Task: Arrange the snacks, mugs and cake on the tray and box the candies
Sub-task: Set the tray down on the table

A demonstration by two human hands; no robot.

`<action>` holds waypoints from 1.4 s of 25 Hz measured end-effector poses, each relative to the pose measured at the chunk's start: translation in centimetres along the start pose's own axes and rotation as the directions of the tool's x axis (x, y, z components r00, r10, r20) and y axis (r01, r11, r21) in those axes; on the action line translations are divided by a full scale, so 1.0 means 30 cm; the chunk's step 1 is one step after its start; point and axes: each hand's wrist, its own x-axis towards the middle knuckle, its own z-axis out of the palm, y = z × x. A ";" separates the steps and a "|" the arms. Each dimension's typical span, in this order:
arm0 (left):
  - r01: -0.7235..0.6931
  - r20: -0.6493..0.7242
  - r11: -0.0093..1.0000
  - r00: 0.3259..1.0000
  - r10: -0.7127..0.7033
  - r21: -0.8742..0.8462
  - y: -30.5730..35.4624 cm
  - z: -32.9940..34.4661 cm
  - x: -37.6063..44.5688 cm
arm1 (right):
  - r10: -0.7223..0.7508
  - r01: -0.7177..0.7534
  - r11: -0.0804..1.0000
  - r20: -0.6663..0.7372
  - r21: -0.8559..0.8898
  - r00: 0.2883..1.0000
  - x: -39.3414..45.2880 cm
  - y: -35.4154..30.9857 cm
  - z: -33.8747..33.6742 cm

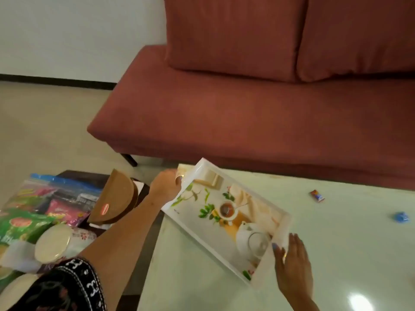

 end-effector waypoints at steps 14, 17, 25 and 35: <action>0.382 0.058 0.722 0.901 -0.430 -0.578 -0.148 0.295 0.198 | 0.510 -0.405 0.733 -0.046 0.547 0.859 0.123 0.096 0.207; 0.440 0.076 0.589 0.839 -0.539 -0.678 -0.195 0.269 0.106 | 0.442 -0.365 0.770 -0.026 0.523 0.897 0.146 0.111 0.115; 0.451 0.141 0.462 0.815 -0.562 -0.763 -0.215 0.267 -0.306 | 0.289 -0.343 0.834 0.187 0.433 0.939 0.151 0.225 -0.076; 0.484 0.169 0.511 0.822 -0.544 -0.711 -0.194 0.361 -0.483 | 0.320 -0.378 0.848 0.208 0.372 0.924 0.049 0.362 -0.041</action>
